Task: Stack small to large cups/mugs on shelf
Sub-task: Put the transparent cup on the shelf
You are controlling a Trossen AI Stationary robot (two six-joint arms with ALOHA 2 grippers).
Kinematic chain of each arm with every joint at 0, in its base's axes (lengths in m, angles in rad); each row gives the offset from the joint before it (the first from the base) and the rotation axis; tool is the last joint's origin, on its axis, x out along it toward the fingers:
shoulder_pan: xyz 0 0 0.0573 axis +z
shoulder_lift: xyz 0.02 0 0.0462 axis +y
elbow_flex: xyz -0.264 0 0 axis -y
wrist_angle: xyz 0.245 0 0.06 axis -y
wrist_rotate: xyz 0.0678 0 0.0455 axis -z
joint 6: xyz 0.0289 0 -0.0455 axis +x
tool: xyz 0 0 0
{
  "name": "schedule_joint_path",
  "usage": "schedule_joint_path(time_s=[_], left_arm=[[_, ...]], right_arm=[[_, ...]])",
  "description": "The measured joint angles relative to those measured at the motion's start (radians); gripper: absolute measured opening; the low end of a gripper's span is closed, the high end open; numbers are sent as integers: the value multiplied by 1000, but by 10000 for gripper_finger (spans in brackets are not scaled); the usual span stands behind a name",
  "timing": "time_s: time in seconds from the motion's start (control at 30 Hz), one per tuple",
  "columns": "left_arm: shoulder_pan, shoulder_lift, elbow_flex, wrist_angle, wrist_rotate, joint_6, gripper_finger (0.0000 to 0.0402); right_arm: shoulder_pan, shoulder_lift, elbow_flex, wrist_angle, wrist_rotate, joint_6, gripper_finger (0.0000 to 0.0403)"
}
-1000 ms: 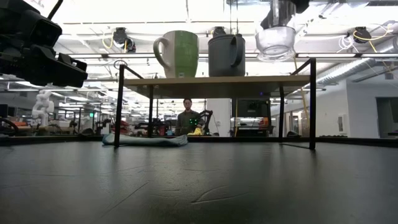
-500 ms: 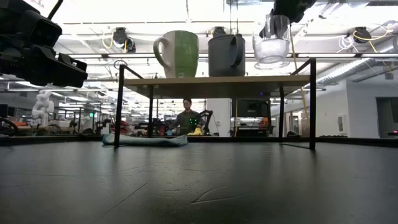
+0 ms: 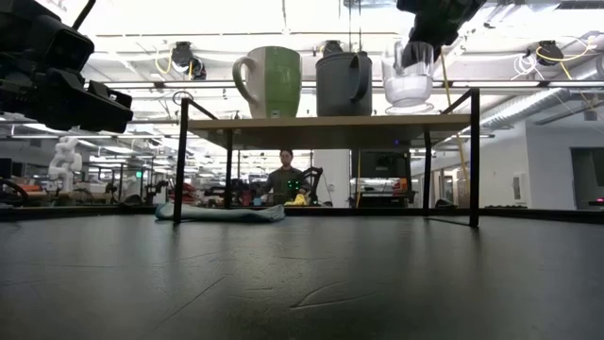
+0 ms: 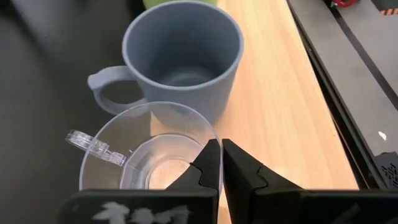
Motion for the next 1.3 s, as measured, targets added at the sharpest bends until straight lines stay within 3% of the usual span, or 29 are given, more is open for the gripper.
schedule_joint_path(time_s=[1.3], left_arm=[[0,0,0,0,0,-9,42]], right_arm=[[-81,0,0,-15,0,-7,0]])
